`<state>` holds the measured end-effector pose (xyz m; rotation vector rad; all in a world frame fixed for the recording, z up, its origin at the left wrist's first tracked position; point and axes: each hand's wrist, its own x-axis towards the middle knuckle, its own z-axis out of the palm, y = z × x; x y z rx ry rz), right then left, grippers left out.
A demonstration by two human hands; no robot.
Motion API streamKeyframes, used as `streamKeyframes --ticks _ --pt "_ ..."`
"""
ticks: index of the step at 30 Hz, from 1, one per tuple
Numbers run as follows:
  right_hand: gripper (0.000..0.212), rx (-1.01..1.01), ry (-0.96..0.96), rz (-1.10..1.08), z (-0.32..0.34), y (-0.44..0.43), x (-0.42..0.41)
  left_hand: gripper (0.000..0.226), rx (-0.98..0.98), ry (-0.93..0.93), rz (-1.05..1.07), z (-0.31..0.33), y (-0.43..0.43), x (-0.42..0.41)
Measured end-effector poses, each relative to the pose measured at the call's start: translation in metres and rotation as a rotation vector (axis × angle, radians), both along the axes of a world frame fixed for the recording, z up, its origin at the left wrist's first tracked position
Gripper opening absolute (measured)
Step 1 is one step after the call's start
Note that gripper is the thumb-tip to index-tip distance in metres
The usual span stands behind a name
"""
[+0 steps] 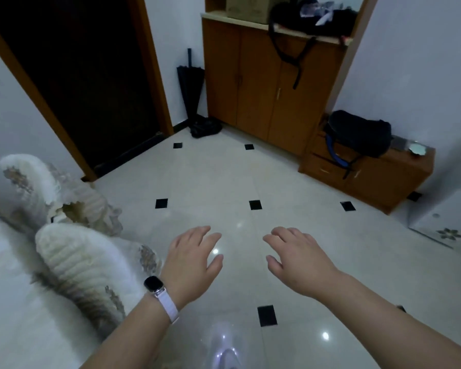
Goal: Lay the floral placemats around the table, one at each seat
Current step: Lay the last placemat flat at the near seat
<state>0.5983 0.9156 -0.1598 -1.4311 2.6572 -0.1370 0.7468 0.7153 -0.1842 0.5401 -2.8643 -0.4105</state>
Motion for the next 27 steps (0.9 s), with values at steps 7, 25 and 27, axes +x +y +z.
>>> streamKeyframes --ticks 7,25,27 --pt "0.044 -0.026 0.011 0.132 0.01 -0.103 -0.05 0.05 -0.026 -0.037 0.158 -0.005 -0.088 -0.013" --pt "0.045 -0.119 -0.067 0.666 -0.007 -0.403 -0.204 0.043 -0.075 -0.197 0.683 0.003 -0.251 -0.092" --pt "0.048 -0.125 -0.085 0.734 -0.005 -0.436 -0.219 0.048 -0.091 -0.203 0.749 0.012 -0.268 -0.103"
